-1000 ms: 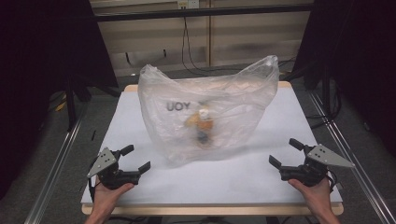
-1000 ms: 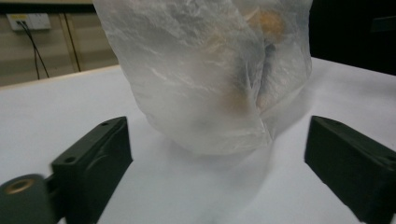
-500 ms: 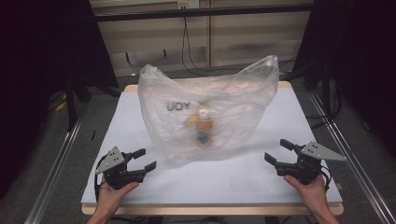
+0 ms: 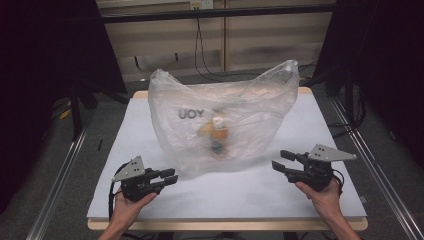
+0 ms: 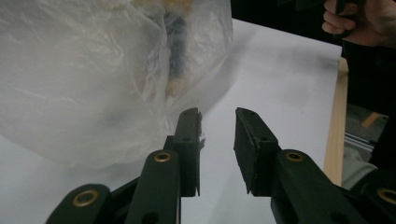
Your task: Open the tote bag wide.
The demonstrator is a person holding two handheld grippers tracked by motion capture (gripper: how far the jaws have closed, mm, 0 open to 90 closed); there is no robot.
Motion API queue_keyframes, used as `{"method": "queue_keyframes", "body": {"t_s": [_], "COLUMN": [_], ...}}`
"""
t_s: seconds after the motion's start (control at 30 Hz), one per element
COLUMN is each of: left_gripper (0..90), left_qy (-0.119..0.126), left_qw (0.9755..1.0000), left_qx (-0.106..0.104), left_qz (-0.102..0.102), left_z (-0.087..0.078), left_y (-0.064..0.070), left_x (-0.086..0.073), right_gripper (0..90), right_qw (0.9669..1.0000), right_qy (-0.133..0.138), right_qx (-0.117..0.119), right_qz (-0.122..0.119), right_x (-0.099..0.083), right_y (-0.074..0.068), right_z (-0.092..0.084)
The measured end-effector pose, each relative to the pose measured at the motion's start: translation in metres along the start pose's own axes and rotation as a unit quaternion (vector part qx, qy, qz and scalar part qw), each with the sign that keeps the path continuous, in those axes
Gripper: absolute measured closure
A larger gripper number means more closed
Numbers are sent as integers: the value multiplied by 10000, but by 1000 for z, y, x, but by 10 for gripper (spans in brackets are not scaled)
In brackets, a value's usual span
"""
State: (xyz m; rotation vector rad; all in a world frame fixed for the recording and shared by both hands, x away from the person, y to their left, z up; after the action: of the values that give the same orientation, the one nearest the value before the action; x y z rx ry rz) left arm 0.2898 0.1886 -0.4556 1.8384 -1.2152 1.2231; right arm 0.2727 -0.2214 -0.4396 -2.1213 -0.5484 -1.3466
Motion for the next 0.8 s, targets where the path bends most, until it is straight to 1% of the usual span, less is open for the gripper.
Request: {"method": "queue_keyframes", "body": {"t_s": [0.03,0.07,0.1,0.13,0.17,0.2,0.23,0.27,0.3,0.33,0.37,0.4,0.43,0.47,0.5,0.53,0.57,0.6,0.63,0.67,0.7,0.73,0.77,0.8], "left_gripper": [714,731,749,795,818,849,849,855,847,842,861,887,887,900,900,900,900,900,900,900,900,900,900,900], "left_qy": [43,37,66,1,-26,1,24,25,25,153,179,179,215,228,224,250,275,315,307,340,355,429,437,420], "left_qw": [9999,10000,9999,9998,9998,9997,9996,9995,9995,9991,9989,9989,9985,9984,9985,9981,9984,9983,9985,9985,9985,9981,9983,9984], "left_qx": [-117,-72,-114,-180,-128,-208,-241,-216,-216,-297,-369,-369,-441,-459,-433,-493,-408,-423,-385,-364,-367,-396,-355,-358], "left_qz": [-13,33,41,96,125,119,141,209,209,250,223,223,234,223,262,268,274,240,239,239,191,178,166,156], "left_z": [1,0,2,2,3,4,5,8,8,10,14,14,17,19,20,22,23,24,25,25,26,27,28,29], "left_y": [2,3,5,5,5,5,5,3,3,3,1,1,0,0,-1,-2,-3,-4,-5,-6,-7,-8,-10,-11], "left_x": [3,5,8,10,11,14,16,21,21,25,30,30,33,36,38,42,46,50,54,57,61,64,67,69], "right_gripper": [522,551,557,621,649,680,680,737,737,786,817,817,842,875,888,900,900,900,900,900,900,900,900,900], "right_qw": [10000,10000,10000,9998,9997,9995,9995,9991,9991,9985,9984,9984,9983,9981,9977,9978,9976,9973,9973,9970,9970,9970,9968,9967], "right_qy": [0,8,34,65,91,95,95,106,106,107,95,95,96,100,98,97,106,101,113,102,108,131,139,134], "right_qx": [0,46,74,186,201,295,295,412,412,540,552,552,573,615,670,658,686,728,721,765,767,761,788,792], "right_qz": [0,47,52,76,57,57,57,60,60,37,35,35,12,11,17,2,-7,-22,-41,-27,-40,-57,-49,-84], "right_x": [0,4,7,14,17,21,21,26,26,32,34,34,36,38,40,41,44,46,48,50,52,56,58,62], "right_y": [0,-1,-2,-4,-4,-6,-6,-9,-9,-12,-12,-12,-13,-14,-15,-15,-16,-17,-18,-19,-19,-20,-20,-21], "right_z": [0,1,3,7,9,12,12,18,18,24,27,27,30,33,34,35,37,38,39,39,40,41,42,42]}}
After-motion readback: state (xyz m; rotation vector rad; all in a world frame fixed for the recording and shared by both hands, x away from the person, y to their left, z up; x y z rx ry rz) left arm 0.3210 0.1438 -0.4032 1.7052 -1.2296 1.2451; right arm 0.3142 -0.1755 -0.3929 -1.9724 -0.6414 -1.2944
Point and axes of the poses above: each handheld gripper's, and its own axes: z roughly forward along the jaws, x roughly out of its top, y roughly to its right, the point moved 5 cm from there along z, roughly forward along the jaws, and after that the axes turned 7 degrees about z, right-handed, at the moved point
